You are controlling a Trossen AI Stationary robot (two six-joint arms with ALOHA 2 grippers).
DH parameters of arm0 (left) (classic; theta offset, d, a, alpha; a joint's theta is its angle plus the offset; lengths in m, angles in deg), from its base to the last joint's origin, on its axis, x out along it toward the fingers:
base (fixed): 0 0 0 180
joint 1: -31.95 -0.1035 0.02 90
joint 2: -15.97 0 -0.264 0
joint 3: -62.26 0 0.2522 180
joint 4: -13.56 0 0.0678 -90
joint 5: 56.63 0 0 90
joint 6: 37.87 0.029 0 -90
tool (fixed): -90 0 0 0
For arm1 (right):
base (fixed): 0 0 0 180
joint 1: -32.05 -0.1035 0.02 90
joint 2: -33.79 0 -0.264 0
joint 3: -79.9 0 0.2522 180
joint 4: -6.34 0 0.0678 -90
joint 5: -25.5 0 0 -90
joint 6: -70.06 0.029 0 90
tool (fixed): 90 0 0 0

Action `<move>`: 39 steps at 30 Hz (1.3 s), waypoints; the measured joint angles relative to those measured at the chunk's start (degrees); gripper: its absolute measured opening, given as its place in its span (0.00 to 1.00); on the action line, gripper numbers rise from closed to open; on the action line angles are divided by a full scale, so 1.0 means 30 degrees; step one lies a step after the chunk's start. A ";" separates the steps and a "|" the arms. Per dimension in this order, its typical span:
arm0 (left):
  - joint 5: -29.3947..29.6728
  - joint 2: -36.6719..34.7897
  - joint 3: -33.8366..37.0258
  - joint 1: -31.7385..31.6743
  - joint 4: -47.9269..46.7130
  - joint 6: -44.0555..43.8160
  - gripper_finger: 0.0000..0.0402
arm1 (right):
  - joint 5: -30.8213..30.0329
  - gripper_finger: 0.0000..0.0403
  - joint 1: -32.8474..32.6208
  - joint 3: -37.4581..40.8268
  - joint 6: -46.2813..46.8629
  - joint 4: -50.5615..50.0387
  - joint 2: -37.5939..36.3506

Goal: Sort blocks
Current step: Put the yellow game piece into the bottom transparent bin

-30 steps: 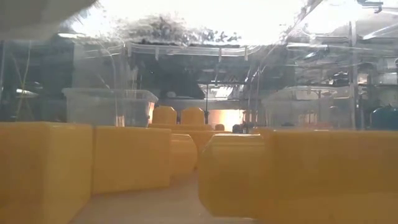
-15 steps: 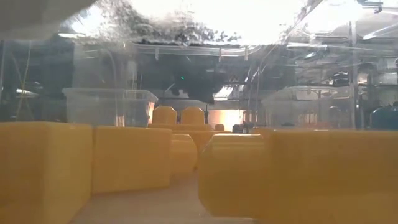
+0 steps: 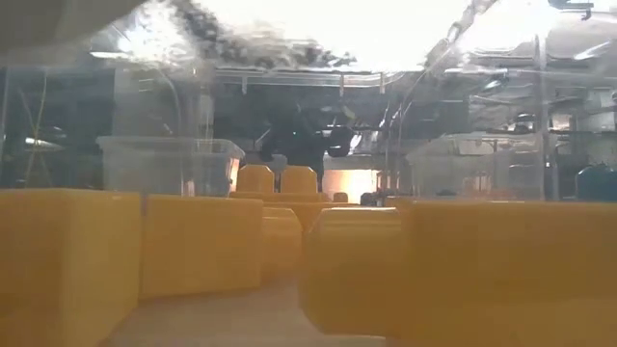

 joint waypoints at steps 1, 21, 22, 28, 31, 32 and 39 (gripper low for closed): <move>0.0018 0.0000 0.0000 -0.0038 -0.0032 -0.0163 0.00 | 0.0024 0.74 0.0000 0.0000 -0.0100 -0.0015 0.0000; -0.1131 0.1050 -0.0007 0.0155 -0.1831 -0.3780 0.00 | 0.1234 0.74 0.0000 0.0000 -0.1109 -0.0161 0.0000; -0.1145 0.1030 -0.0007 0.0260 -0.2083 -0.3705 0.00 | 0.1258 0.74 0.0000 0.0000 -0.1117 -0.0160 0.0000; -0.1366 0.0561 -0.0051 0.1114 -0.4465 -0.2730 0.00 | 0.1265 0.74 0.0000 0.0000 -0.1109 -0.0154 0.0000; -0.1667 0.0095 -0.0036 0.1700 -0.5979 -0.2248 0.00 | 0.1258 0.74 0.0000 0.0000 -0.1111 -0.0146 0.0000; -0.1859 -0.0027 -0.0034 0.1910 -0.6458 -0.2248 0.00 | 0.1265 0.74 0.0000 0.0000 -0.1109 -0.0146 0.0000; -0.4615 -0.1127 0.0015 0.4018 -0.8804 -0.2399 0.00 | 0.1250 0.74 0.0000 0.0000 -0.1109 0.0137 0.0000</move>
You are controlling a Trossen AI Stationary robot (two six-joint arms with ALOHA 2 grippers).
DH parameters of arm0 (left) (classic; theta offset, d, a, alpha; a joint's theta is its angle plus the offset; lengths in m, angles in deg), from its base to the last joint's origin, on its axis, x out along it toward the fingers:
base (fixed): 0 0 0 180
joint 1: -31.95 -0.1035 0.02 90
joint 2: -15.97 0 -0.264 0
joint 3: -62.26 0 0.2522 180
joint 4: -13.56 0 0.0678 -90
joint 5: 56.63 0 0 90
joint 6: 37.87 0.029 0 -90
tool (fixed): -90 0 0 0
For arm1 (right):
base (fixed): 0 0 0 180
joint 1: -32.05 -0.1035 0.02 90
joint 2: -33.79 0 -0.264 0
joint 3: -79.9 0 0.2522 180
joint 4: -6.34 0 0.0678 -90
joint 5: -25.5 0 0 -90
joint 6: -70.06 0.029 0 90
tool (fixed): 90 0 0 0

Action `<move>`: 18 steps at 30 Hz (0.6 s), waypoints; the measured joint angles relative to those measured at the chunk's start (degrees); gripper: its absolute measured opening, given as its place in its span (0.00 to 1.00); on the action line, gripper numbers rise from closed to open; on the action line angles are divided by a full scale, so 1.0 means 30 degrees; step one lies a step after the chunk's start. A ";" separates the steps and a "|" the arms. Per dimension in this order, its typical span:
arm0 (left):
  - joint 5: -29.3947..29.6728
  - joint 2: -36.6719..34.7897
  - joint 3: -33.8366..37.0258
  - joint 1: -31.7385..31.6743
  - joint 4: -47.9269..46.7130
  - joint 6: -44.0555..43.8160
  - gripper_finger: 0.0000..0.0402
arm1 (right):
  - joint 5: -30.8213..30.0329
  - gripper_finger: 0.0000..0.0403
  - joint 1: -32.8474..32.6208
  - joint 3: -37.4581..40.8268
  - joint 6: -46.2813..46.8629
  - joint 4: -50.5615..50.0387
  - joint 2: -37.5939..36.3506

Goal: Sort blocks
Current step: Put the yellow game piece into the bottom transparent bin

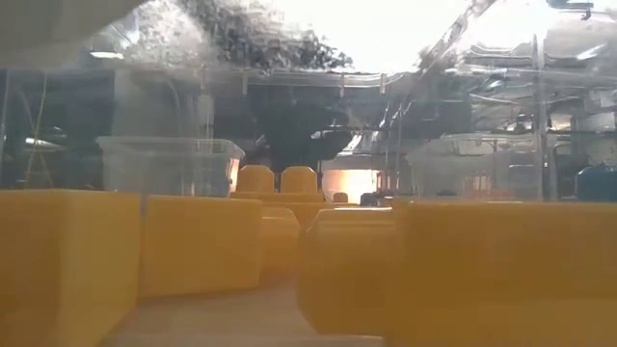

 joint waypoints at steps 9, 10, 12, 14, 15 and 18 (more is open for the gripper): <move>0.2083 -0.3178 0.0022 0.0696 -0.2099 0.2600 0.00 | -0.0587 0.74 0.0000 0.0000 0.0122 0.0991 0.0000; 0.2221 -0.3807 0.0029 0.0489 -0.2282 0.2928 0.00 | -0.0590 0.74 0.0000 0.0000 0.0069 0.1110 0.0000; 0.2100 -0.5303 0.0481 0.0153 -0.2329 0.3463 0.00 | -0.0696 0.74 0.0012 0.0000 0.0073 0.1215 0.0000; 0.1522 -0.6968 0.1387 -0.0048 -0.1906 0.3548 0.00 | -0.1142 0.74 0.0015 0.0000 0.0105 0.1197 0.0000; 0.1029 -0.7743 0.2127 -0.0101 -0.1447 0.3529 0.00 | -0.1369 0.74 0.0015 0.0000 0.0109 0.1167 0.0000; -0.1771 -0.9877 0.5134 -0.0002 0.0909 0.2853 0.00 | -0.1463 0.74 0.0015 0.0000 -0.0067 0.0997 -0.0074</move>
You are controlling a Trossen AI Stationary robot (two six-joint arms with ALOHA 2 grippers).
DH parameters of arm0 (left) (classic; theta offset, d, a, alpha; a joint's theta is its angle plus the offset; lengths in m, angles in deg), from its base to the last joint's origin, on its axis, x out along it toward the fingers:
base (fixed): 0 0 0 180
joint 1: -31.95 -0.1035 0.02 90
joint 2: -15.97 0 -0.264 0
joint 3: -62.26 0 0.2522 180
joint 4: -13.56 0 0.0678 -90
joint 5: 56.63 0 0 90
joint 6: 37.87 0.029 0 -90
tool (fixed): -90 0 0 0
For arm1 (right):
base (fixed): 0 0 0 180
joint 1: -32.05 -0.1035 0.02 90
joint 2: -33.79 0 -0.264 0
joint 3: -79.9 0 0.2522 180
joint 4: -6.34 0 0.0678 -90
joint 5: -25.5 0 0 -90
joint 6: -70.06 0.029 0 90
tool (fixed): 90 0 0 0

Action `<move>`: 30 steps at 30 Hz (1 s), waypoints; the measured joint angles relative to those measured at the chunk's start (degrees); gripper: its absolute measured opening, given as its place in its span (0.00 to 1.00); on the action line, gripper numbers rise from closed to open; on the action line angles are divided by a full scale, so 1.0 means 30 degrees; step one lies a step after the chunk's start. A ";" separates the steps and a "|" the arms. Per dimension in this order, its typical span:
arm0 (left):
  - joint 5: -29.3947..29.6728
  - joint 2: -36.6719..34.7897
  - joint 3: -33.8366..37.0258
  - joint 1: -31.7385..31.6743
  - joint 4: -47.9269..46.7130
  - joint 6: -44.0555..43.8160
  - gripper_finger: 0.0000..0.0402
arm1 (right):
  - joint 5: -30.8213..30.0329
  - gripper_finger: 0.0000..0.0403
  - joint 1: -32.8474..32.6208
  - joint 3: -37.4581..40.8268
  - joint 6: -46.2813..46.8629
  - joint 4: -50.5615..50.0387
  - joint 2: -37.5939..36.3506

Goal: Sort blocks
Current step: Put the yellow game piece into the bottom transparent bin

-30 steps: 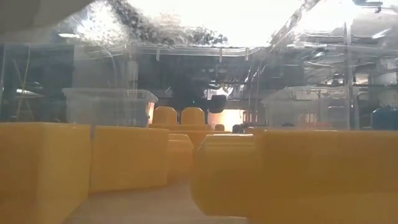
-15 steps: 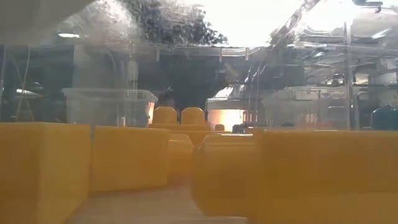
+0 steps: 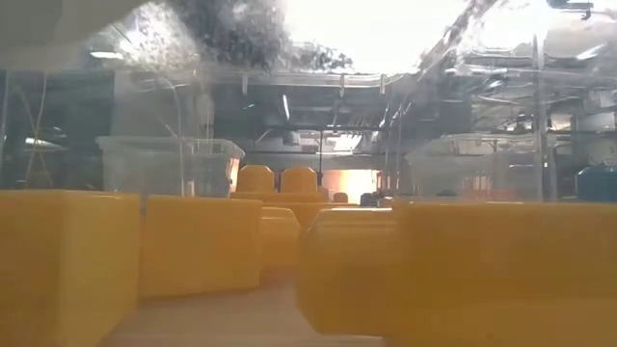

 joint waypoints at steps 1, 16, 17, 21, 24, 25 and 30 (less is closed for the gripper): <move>-0.1126 -0.0575 0.1135 0.0152 0.0995 -0.0531 0.00 | 0.0072 0.74 0.0000 0.0000 -0.0269 -0.0123 -0.0028; -0.7620 0.1459 -0.2088 0.1658 0.1003 -0.2263 0.25 | 0.0758 0.74 0.0000 0.0063 -0.3841 -0.5852 -0.1475; -0.7461 0.1929 -0.3192 0.1864 -0.0468 -0.1872 0.29 | 0.1021 0.74 -0.0007 0.0094 -0.4205 -0.5876 -0.1761; -0.6988 0.3751 -0.7154 0.2649 -0.7042 0.0071 0.45 | 0.1178 0.74 -0.0007 0.0087 -0.5526 -0.5950 -0.2552; -0.6328 0.4721 -0.9006 0.3033 -0.9441 0.3855 0.57 | 0.1177 0.74 0.0000 0.0087 -0.6185 -0.5795 -0.3087; -0.5843 0.4981 -0.9384 0.3096 -0.9540 0.5343 0.60 | 0.1112 0.74 0.0000 0.0087 -0.6256 -0.5808 -0.3242; -0.3928 0.7052 -0.9950 0.1920 -0.9375 1.0600 0.71 | 0.0829 0.74 0.0000 0.0087 -0.5503 -0.5853 -0.3781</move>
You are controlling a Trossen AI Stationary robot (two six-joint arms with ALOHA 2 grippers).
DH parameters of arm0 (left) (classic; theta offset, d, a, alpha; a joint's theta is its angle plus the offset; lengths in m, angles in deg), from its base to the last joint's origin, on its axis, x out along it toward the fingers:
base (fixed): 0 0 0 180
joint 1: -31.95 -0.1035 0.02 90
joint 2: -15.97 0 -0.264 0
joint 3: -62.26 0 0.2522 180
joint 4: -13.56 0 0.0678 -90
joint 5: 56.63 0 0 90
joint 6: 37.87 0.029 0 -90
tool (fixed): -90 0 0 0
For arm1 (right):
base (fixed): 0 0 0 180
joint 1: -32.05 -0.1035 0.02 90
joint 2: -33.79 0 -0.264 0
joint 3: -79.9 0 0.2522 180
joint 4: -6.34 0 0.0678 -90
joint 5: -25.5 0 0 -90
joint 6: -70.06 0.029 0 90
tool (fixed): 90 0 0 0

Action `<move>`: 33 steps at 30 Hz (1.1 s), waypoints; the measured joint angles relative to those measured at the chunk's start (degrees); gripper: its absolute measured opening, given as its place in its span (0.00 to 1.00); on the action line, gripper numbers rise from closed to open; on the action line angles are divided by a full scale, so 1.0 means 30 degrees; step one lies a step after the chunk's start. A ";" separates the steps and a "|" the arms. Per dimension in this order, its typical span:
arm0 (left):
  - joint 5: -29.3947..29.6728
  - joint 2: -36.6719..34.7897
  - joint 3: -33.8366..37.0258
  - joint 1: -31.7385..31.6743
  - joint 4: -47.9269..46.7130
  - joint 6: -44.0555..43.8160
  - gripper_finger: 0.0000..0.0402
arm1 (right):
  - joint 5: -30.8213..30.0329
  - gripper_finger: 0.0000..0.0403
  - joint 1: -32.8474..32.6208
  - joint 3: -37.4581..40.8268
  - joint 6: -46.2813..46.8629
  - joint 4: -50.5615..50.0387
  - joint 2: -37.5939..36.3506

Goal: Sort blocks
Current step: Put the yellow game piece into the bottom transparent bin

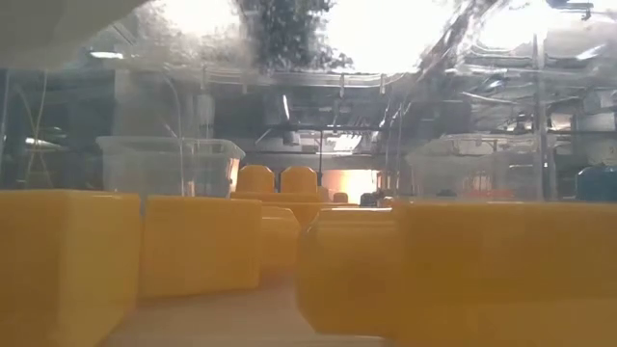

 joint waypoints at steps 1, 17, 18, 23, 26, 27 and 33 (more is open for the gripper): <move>-0.0064 0.0528 0.0017 -0.0377 -0.0040 0.0908 0.71 | -0.0003 0.74 0.0000 0.0000 0.0123 -0.0003 -0.0030; -0.3145 0.3930 0.0087 -0.3086 0.0447 0.6332 0.65 | -0.0684 0.74 0.0000 0.0007 0.2205 -0.0069 0.0513; -0.3148 0.3930 0.0087 -0.3083 0.0417 0.6559 0.63 | -0.0783 0.74 0.0000 0.0007 0.2268 -0.0074 0.0568; -0.3141 0.4014 0.0087 -0.3081 0.0510 0.7172 0.42 | -0.0840 0.74 0.0000 0.0015 0.2650 -0.0082 0.0702; -0.3089 0.4051 0.0102 -0.3088 0.0916 0.7075 0.25 | -0.0838 0.74 0.0000 0.0015 0.2721 -0.0076 0.0787; -0.3089 0.4045 0.0102 -0.3088 0.1051 0.7078 0.19 | -0.0838 0.74 0.0000 0.0015 0.2728 -0.0076 0.0795; -0.3227 0.4003 0.0080 -0.3081 0.1268 0.7053 0.03 | -0.0838 0.74 0.0000 0.0015 0.3147 -0.0076 0.0802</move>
